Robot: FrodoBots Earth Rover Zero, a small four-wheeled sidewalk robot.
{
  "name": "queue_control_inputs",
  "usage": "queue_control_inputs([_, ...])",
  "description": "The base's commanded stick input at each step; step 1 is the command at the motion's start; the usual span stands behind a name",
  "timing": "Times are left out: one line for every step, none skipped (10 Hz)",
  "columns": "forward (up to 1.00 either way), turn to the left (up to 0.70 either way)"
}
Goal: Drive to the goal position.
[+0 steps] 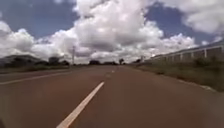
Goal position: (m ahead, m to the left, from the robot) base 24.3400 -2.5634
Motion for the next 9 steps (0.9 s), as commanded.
queue_control_inputs([1.0, -0.15])
queue_control_inputs([1.0, -0.1])
queue_control_inputs([1.0, -0.06])
queue_control_inputs([1.0, -0.01])
queue_control_inputs([1.0, 0.0])
queue_control_inputs([1.0, 0.0])
queue_control_inputs([1.0, 0.0])
queue_control_inputs([1.0, 0.0])
queue_control_inputs([1.0, 0.0])
